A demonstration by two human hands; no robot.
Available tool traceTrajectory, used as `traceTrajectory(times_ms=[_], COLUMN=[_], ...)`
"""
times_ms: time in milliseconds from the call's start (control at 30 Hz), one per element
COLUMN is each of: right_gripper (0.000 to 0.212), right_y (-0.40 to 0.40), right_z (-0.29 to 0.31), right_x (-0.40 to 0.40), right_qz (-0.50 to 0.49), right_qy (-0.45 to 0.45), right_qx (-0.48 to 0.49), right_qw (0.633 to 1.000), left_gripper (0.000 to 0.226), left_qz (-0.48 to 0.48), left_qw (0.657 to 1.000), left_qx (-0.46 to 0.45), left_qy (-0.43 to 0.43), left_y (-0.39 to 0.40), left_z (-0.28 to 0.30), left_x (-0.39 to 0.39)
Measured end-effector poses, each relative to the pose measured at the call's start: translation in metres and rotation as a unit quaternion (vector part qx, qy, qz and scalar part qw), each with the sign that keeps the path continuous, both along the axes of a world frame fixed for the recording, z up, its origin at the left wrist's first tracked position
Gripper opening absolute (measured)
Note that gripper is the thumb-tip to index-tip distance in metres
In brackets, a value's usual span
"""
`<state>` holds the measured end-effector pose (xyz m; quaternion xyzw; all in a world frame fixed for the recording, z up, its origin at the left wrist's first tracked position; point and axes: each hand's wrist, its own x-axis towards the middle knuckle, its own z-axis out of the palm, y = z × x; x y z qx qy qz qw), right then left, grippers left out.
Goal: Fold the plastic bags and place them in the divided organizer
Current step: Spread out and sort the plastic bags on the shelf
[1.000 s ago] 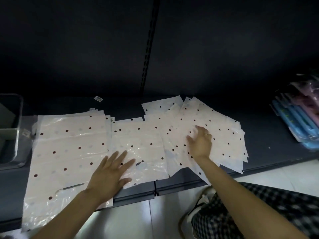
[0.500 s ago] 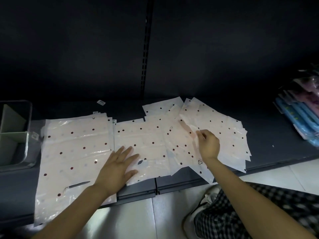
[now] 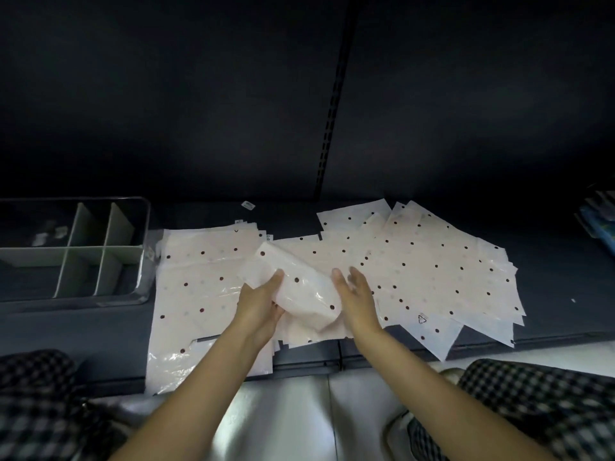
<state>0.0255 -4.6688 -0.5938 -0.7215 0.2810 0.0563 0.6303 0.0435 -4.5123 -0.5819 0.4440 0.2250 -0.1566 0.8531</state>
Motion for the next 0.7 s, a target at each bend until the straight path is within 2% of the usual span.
traceTrajectory(times_ms=[33, 100, 167, 200, 300, 433, 567, 700], right_gripper=[0.057, 0.051, 0.032, 0.027, 0.024, 0.015, 0.014, 0.015], right_y=[-0.002, -0.008, -0.013, -0.016, -0.028, -0.049, -0.055, -0.05], right_z=[0.0, 0.003, 0.008, 0.008, 0.007, 0.002, -0.016, -0.037], right_x=[0.003, 0.006, 0.008, 0.011, 0.02, 0.037, 0.07, 0.11], right_qz=[-0.031, -0.039, -0.044, -0.05, -0.06, -0.062, -0.001, 0.081], right_qy=[0.075, 0.14, 0.115, 0.082, -0.011, -0.049, -0.08, -0.112], right_qx=[0.084, 0.215, 0.272, 0.27, 0.175, 0.053, -0.068, -0.155], right_qw=[0.993, 0.966, 0.954, 0.958, 0.983, 0.995, 0.995, 0.978], left_gripper=[0.032, 0.033, 0.033, 0.034, 0.034, 0.028, 0.039, 0.05], left_qz=[-0.017, -0.051, -0.066, -0.071, -0.085, -0.067, -0.041, -0.094], left_qw=[1.0, 0.998, 0.997, 0.997, 0.996, 0.994, 0.988, 0.974], left_qx=[0.004, 0.016, 0.018, 0.015, 0.023, 0.051, 0.117, 0.182], left_qy=[-0.012, -0.03, -0.025, -0.019, 0.003, 0.073, 0.088, 0.092], left_y=[0.0, -0.003, -0.005, -0.005, -0.001, 0.001, -0.001, -0.005], left_z=[0.002, 0.006, 0.006, 0.005, -0.004, -0.023, -0.039, -0.044], left_x=[-0.002, -0.008, -0.013, -0.015, -0.022, -0.033, -0.047, -0.052])
